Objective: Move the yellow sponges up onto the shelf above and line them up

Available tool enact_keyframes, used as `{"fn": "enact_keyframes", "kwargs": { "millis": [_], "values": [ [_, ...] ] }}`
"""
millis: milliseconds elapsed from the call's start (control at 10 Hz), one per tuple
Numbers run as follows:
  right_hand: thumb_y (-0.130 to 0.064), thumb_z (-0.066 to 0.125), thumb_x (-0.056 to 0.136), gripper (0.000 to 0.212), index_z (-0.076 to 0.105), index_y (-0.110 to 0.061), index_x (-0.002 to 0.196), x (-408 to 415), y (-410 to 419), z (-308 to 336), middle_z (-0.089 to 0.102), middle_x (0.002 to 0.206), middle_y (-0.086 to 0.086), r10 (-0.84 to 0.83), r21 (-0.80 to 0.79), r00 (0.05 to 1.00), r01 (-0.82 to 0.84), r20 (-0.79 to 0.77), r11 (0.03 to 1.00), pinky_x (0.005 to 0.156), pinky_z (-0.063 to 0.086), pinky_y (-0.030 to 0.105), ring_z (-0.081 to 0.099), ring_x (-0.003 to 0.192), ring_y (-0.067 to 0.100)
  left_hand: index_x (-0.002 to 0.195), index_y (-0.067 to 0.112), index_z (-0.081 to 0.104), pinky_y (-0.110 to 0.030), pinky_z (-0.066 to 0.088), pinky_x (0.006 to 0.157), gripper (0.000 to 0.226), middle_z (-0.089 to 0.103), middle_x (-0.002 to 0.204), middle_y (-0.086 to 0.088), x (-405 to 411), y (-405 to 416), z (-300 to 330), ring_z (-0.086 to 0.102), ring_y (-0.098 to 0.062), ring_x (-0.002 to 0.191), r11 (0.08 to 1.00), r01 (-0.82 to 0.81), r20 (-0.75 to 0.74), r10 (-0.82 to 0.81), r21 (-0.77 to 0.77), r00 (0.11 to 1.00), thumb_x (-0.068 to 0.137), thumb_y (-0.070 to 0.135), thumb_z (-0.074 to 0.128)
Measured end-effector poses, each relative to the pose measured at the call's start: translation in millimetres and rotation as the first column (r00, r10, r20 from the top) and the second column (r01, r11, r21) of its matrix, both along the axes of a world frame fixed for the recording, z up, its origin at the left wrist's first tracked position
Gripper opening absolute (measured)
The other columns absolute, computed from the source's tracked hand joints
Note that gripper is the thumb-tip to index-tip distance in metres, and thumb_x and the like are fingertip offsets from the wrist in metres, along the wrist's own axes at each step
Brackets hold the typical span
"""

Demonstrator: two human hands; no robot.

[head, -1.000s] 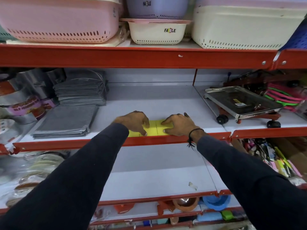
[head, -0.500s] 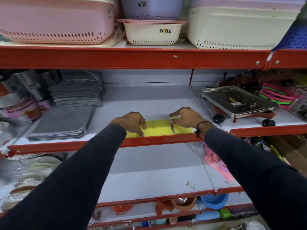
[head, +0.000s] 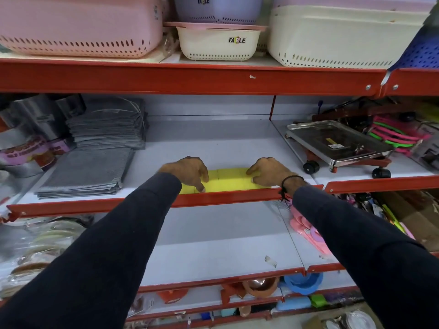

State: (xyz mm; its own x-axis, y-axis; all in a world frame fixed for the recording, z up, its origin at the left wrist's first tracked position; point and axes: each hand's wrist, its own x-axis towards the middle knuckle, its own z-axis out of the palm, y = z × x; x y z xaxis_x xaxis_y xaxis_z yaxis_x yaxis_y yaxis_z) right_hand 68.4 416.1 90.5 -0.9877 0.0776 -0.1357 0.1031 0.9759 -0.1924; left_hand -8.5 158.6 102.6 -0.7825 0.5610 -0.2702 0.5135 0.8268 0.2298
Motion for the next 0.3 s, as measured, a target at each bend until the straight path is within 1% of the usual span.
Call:
{"fn": "enact_keyframes", "kwargs": {
  "millis": [100,200,300],
  "values": [
    [-0.013,0.062,0.088,0.043,0.072,-0.029,0.126,1.9,-1.1,-1.1,0.066,0.140,0.001,-0.003,-0.009,1.000,0.002,-0.002,1.000,0.114,0.043,0.035,0.056,0.132,0.027,0.126,0.024,0.075,-0.038,0.053,0.103,0.044,0.063,0.124,0.005,0.7,0.1,-0.9,0.062,-0.022,0.123,1.000,-0.001,0.004,0.001,-0.010,1.000,0.083,0.028,0.084],
    [-0.020,0.062,0.089,0.043,0.070,-0.034,0.128,9.5,-5.7,5.7,0.064,0.142,-0.001,-0.025,-0.018,1.000,0.025,0.004,1.000,0.113,0.046,0.039,0.055,0.134,0.027,0.128,0.024,0.074,-0.041,0.052,0.109,0.044,0.067,0.137,0.001,3.7,0.0,2.0,0.062,-0.023,0.128,1.000,0.019,0.002,-0.019,-0.025,1.000,0.085,0.031,0.082],
    [-0.037,0.063,0.090,0.039,0.068,-0.039,0.129,21.2,-17.5,16.1,0.062,0.142,-0.004,-0.025,0.039,0.993,0.030,-0.115,0.999,0.105,0.049,0.042,0.055,0.133,0.025,0.139,0.025,0.067,-0.043,0.046,0.115,0.047,0.059,0.148,-0.001,6.0,-0.3,5.2,0.055,-0.026,0.137,0.999,0.023,-0.017,-0.023,-0.040,1.000,0.093,0.036,0.072]
  ]
}}
